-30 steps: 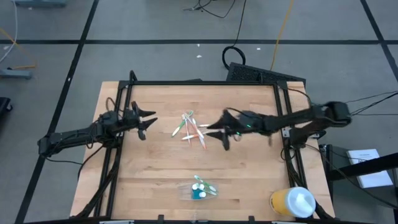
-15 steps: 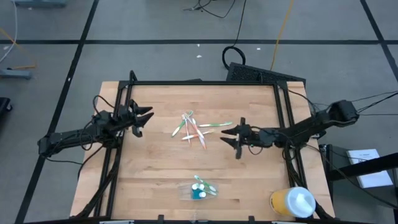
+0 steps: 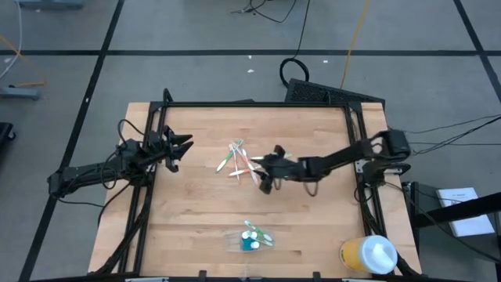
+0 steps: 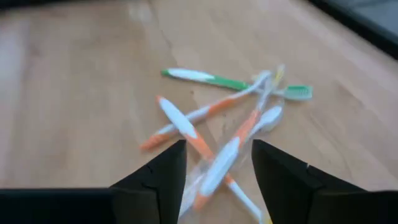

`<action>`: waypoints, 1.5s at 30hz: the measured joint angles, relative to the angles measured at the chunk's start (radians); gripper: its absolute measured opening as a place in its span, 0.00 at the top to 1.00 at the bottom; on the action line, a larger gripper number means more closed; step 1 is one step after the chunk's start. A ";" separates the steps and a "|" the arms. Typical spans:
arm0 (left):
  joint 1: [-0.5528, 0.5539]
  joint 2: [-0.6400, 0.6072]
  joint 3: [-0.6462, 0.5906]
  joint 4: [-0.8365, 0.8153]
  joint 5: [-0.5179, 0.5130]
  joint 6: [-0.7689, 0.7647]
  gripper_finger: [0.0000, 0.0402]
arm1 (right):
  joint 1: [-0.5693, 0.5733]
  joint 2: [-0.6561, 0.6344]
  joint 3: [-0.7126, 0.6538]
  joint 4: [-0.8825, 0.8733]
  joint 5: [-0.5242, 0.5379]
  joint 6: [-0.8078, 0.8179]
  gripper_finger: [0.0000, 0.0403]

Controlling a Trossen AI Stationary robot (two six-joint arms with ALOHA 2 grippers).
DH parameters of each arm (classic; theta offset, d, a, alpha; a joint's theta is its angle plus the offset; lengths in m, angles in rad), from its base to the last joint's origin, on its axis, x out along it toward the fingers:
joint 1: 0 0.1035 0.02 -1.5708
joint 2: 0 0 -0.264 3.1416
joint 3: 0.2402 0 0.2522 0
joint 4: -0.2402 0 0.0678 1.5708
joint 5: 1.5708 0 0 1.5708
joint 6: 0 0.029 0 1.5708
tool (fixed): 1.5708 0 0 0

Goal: Pick & Place toothbrushing station
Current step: Put the orange toothbrush into the transparent organizer

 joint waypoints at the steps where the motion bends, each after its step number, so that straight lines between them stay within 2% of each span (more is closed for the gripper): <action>1: 0.000 0.000 0.000 0.000 0.000 0.003 0.63 | -0.008 0.027 0.030 -0.023 0.000 0.000 0.55; 8: 0.000 0.000 0.000 -0.007 0.000 0.006 0.63 | -0.044 0.174 0.172 -0.156 -0.103 0.032 0.56; 16: 0.000 0.000 0.000 -0.013 0.000 0.006 0.63 | -0.050 0.196 0.180 -0.199 -0.101 0.056 0.63; 33: 0.000 0.000 0.000 -0.016 0.000 0.014 0.63 | -0.054 0.195 0.180 -0.231 -0.100 0.054 0.96; 41: 0.000 0.000 0.000 -0.017 0.000 0.014 0.63 | -0.054 0.151 0.179 -0.137 -0.099 0.012 0.92; 45: 0.000 0.000 0.000 -0.023 0.000 0.014 0.63 | -0.054 0.114 0.179 -0.127 -0.098 -0.008 0.95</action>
